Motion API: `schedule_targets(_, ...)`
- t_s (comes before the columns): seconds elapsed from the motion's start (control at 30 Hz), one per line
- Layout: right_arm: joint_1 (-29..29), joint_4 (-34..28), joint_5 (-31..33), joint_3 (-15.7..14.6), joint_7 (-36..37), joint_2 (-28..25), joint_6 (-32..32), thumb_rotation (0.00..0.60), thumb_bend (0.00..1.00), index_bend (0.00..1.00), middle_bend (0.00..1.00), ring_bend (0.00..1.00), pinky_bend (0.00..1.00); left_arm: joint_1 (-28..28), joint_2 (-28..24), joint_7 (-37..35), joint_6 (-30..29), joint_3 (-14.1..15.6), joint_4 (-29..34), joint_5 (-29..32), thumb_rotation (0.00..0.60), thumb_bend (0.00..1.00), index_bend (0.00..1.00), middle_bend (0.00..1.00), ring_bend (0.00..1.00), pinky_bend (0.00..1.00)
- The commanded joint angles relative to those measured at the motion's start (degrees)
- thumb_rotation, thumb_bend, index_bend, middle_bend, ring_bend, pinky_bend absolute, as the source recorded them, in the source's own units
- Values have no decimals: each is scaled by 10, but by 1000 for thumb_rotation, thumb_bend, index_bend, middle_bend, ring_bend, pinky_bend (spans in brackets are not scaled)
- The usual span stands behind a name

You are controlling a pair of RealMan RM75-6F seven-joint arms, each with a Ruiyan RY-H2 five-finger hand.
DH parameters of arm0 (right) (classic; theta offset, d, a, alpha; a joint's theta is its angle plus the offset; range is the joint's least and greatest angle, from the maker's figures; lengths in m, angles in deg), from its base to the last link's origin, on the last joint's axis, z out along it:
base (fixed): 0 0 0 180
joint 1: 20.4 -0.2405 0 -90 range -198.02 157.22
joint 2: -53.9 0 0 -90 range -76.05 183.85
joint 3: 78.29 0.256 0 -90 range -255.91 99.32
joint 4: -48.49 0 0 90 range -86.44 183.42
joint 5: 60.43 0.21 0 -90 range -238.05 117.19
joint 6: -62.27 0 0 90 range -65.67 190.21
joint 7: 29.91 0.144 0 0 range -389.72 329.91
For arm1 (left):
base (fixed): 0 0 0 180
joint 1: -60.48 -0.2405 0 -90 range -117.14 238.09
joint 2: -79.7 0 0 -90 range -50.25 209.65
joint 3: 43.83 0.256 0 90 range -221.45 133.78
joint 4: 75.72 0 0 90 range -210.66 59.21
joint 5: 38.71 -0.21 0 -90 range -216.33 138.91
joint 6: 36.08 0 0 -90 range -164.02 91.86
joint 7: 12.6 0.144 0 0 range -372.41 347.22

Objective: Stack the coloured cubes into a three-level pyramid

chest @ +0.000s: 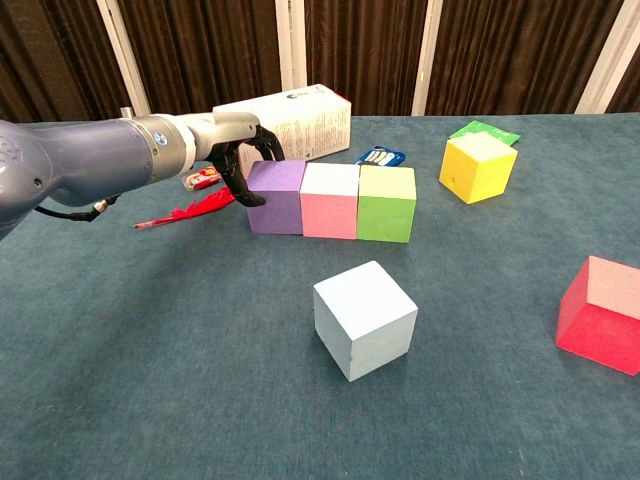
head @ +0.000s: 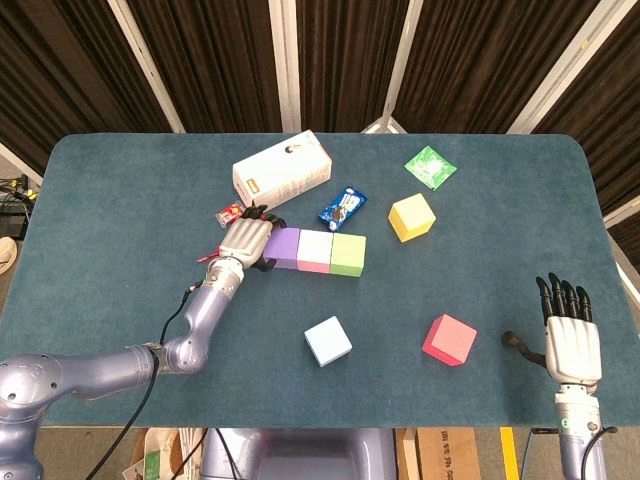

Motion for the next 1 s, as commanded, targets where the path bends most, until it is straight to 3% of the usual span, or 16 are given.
schedule_targets(0.03,0,0,1,0,0,0,0,600,101,0,0,0,0,0,0,2,-1,-1,0,2,600,380,252,178,0,0)
schedule_targets(0.77,1,-3,4,1,-3,0,1,600,101,0,0,0,0,4,-5,26,-4,0,19,22,600,380,208,151,0,0)
schedule_targets(1.0,2,-4,5,2,-3,0,3,600,100,0,0,0,0,9,-11,47,-6,5,30,42,600,380,165,94,0,0)
